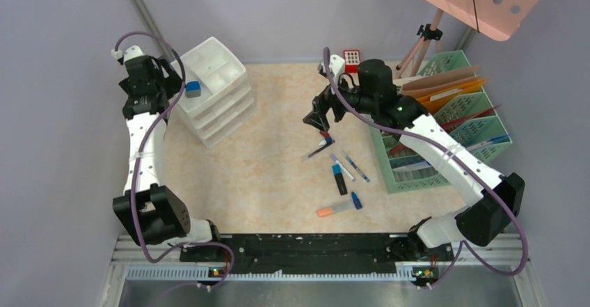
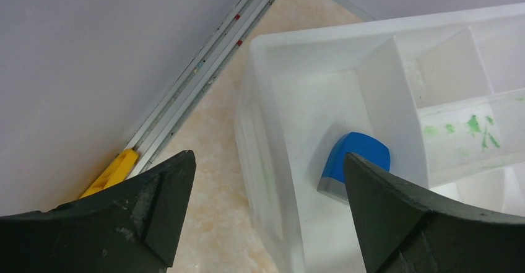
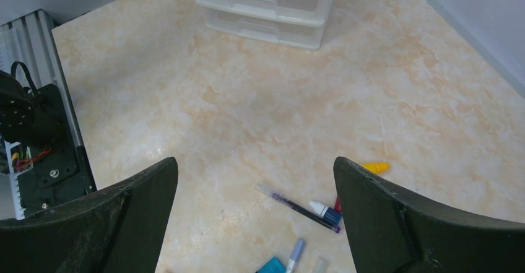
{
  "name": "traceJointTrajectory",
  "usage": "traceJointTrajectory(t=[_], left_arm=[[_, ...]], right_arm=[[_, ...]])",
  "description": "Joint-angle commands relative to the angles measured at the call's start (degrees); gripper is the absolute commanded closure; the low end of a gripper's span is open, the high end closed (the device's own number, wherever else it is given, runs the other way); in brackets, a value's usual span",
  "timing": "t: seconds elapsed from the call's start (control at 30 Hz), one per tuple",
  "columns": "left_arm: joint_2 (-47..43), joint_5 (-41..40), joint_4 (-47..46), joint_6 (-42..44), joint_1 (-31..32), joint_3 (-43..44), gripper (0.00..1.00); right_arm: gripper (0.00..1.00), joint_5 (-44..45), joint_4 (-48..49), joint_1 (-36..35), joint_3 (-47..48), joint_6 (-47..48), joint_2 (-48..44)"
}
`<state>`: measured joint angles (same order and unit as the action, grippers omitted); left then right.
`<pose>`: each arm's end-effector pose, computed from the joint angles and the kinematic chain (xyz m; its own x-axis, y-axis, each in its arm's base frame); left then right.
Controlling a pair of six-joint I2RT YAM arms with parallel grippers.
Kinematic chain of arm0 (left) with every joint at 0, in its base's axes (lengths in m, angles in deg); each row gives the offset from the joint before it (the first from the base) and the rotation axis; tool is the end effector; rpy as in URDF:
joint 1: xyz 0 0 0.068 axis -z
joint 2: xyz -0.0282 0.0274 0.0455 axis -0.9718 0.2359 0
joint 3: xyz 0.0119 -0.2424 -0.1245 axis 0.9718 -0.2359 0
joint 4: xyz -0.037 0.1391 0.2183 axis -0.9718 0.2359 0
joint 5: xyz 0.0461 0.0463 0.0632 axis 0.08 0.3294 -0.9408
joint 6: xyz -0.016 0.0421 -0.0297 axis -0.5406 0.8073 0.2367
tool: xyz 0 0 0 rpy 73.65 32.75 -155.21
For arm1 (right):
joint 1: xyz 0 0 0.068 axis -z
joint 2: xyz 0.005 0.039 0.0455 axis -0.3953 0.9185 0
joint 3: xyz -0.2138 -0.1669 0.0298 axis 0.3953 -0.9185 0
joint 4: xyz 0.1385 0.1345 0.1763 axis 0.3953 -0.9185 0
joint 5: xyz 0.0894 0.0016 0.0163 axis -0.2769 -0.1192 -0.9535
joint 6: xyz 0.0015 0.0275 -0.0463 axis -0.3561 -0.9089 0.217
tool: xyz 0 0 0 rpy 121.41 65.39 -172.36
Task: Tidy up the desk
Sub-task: Move the storage box to the center of the board.
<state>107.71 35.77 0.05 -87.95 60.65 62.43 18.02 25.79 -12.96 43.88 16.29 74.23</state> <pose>0.3013 0.0911 0.3899 -0.2718 -0.3811 -0.8837 -0.5212 0.8302 -0.1978 0.2492 0.2019 0.3952 -0.1917 -0.2825 -0.9399 -0.8901 0.4535 0.0453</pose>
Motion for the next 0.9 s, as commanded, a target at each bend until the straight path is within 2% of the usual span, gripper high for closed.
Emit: traceJointTrajectory(t=[0.0, 0.4, 0.63, 0.87], left_arm=[[1.4, 0.4, -5.0, -2.4, -0.3, -1.2, 0.07], [0.6, 2.6, -7.5, -2.5, -0.4, -7.4, 0.24], [-0.1, 3.6, -6.0, -0.3, -0.4, -6.7, 0.37], [1.9, 6.8, -1.5, 2.3, -0.3, -2.7, 0.44]], right_arm=[[0.05, 0.5, 2.8, -0.4, -1.3, 0.5, -2.9], [0.05, 2.4, 3.2, -0.4, -3.0, 1.4, -3.6], [0.05, 2.4, 3.1, -0.4, -3.2, 1.4, -3.8], [0.05, 2.6, 3.2, -0.4, -3.6, 1.4, -4.1]])
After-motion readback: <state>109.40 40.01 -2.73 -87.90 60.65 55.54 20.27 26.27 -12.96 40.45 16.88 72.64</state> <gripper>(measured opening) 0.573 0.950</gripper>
